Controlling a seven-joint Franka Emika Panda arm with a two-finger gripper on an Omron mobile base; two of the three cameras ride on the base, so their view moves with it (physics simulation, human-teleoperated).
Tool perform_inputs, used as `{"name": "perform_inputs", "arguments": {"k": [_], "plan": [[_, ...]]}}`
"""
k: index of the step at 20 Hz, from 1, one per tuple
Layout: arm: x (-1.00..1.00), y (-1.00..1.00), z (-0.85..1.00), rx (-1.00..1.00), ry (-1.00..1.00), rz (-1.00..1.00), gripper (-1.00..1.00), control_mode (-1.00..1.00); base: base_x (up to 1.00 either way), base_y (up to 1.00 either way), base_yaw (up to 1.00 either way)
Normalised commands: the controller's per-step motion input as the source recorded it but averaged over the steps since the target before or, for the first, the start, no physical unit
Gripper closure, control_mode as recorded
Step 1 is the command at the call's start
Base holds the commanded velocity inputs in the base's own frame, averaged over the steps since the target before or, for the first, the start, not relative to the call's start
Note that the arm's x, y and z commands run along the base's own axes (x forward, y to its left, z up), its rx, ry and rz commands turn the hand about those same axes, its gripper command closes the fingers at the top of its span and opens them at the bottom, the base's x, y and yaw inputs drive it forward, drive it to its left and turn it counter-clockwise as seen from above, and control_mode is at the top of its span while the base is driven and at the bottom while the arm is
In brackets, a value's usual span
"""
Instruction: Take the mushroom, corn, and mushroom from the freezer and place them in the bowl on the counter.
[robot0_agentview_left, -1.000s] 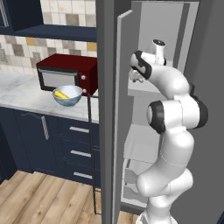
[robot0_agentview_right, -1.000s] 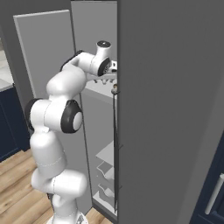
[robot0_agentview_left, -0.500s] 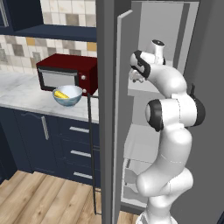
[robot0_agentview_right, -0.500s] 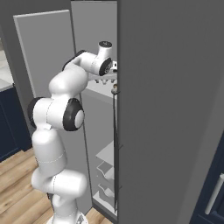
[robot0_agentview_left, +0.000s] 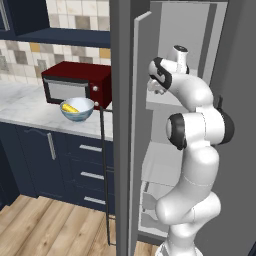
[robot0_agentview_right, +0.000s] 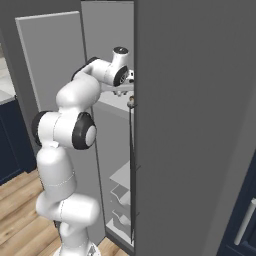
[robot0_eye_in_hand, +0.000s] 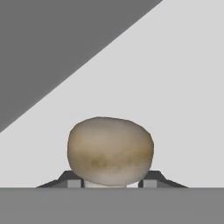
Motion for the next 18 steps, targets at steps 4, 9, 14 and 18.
{"name": "perform_inputs", "arguments": {"k": [4, 9, 14, 18], "plan": [[-0.03, 0.00, 0.00, 0.00, 0.00, 0.00, 1.00, -1.00, 0.00, 0.00, 0.00], [-0.34, -0.04, 0.02, 0.00, -0.11, 0.00, 1.00, -1.00, 0.00, 0.00, 0.00], [-0.56, 0.00, 0.01, 0.00, -0.15, 0.00, 1.00, -1.00, 0.00, 0.00, 0.00], [-0.58, 0.00, 0.22, -0.02, -0.09, 0.00, 1.00, -1.00, 0.00, 0.00, 0.00]]}}
